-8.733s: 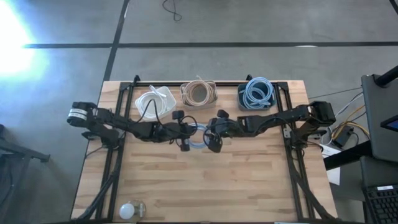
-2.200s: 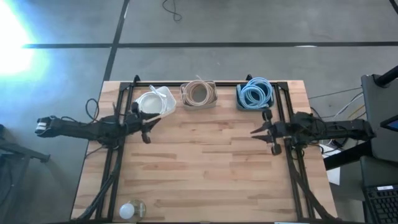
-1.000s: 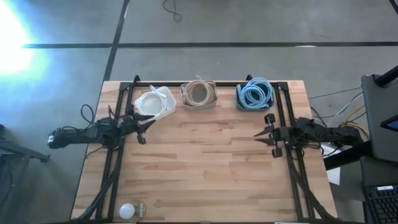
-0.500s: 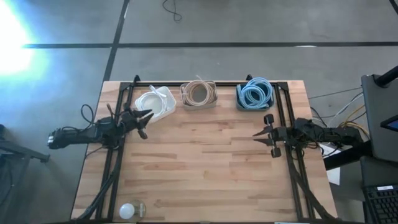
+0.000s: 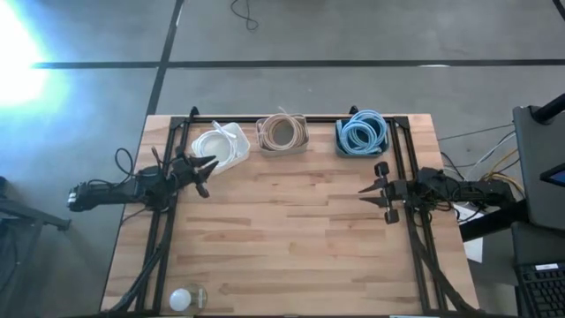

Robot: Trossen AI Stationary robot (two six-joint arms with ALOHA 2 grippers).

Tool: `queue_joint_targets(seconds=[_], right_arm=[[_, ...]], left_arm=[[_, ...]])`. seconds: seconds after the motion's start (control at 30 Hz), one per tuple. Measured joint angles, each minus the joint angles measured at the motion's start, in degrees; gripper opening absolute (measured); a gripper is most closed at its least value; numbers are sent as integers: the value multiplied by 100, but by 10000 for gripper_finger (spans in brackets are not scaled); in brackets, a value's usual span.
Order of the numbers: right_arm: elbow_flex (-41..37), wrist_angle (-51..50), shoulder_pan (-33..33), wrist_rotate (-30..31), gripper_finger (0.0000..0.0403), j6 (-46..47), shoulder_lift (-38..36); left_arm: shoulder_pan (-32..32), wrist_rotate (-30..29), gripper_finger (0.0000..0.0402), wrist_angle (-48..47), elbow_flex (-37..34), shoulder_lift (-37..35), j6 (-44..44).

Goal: Sort HDMI cables
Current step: Return to Home Position

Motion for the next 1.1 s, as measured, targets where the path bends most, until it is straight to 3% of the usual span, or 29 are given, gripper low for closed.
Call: queue_joint_targets(seconds=[0.43,1.1], right_arm=[[0,2,0,0,68,12,1],[0,2,1,0,90,12,1]], left_arm=[[-2,-2,104,-3,0,0,-4],[-2,-2,104,-8,-2,0,-7]])
